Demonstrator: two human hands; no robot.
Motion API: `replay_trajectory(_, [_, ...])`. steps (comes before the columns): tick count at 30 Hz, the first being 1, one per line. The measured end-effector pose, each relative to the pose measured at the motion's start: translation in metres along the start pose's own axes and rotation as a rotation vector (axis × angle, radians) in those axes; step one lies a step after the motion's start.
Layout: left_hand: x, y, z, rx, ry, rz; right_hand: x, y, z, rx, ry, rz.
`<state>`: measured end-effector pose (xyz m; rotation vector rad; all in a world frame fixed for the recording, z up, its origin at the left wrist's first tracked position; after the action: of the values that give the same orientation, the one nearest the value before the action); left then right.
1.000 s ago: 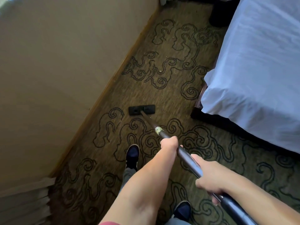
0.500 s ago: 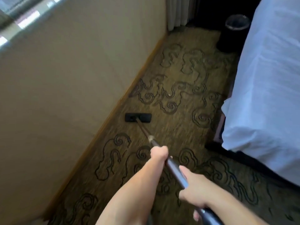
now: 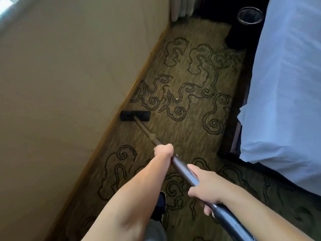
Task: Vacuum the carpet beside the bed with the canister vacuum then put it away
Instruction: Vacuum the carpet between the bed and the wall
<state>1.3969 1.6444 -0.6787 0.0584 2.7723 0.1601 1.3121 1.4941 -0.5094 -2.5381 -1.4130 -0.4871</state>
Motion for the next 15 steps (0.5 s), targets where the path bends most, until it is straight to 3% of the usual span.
replay_trajectory(5, [0.02, -0.032, -0.028, 0.066, -0.017, -0.278, -0.017, -0.006, -0.04, -0.058, -0.086, -0.237])
replay_trajectory(15, [-0.015, -0.114, -0.097, 0.312, -0.071, -0.176, -0.041, -0.025, -0.126, -0.252, -0.153, -0.01])
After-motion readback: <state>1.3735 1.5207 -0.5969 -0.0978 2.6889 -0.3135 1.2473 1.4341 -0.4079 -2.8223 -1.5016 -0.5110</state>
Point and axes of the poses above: each hand's wrist, its own z-axis towards the middle knuckle, its own y-axis out of the back of the hand, x = y × z, the point moved 7 cm from there along z, towards the middle knuckle, and after that the axes turned 14 degrees about x, right-handed, at the moved point
